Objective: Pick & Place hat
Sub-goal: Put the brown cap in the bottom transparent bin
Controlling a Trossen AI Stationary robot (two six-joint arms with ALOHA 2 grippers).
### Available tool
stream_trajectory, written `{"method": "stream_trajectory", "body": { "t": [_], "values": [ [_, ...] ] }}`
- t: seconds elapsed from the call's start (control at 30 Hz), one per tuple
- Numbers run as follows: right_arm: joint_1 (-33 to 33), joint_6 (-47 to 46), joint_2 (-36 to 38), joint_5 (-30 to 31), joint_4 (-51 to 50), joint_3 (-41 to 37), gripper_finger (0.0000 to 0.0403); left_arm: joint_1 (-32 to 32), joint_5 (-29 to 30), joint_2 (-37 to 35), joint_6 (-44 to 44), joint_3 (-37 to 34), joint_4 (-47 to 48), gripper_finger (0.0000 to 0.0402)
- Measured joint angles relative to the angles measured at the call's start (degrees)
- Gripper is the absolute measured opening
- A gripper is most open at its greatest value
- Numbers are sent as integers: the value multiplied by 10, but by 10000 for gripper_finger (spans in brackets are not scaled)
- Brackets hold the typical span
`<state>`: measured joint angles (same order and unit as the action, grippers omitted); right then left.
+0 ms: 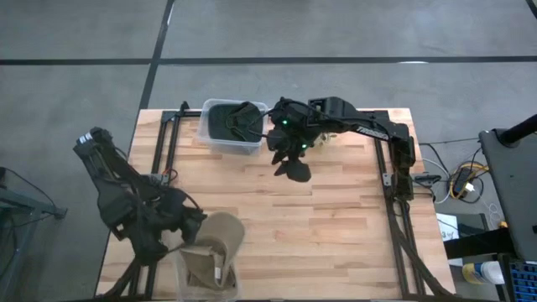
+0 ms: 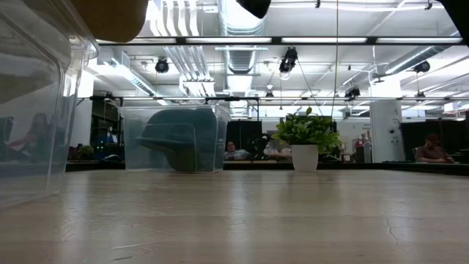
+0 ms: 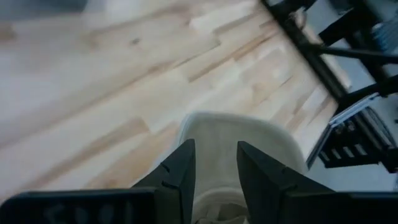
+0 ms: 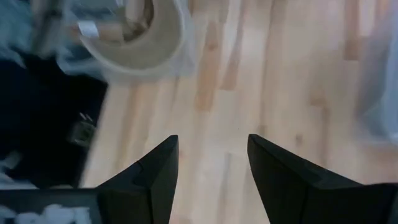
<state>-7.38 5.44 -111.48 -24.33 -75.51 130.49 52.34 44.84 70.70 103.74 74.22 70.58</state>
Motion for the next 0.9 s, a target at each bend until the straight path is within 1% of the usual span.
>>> {"method": "stream_trajectory", "body": {
  "t": [0.07,0.13,0.2,0.37,0.47,0.6,0.7,0.9],
  "values": [
    [2,-45,0,-27,36,-22,187,0,23,-13,-25,1,0,110],
    [8,-85,0,-62,74,-47,187,0,58,-26,-60,3,0,110],
    [13,-121,0,-83,115,-72,187,0,89,-38,-97,4,0,110],
    [21,-206,0,-95,201,-139,187,0,162,-57,-195,4,-3,110],
    [29,-279,1,-101,274,-186,187,-1,202,-64,-230,4,-7,110],
    [43,-380,0,-117,363,-249,187,0,220,-69,-277,9,-16,110],
    [46,-444,0,-156,438,-288,187,0,221,-72,-309,10,-28,110],
    [71,-538,0,-147,521,-344,187,0,222,-72,-338,10,-33,110]
  ]
}}
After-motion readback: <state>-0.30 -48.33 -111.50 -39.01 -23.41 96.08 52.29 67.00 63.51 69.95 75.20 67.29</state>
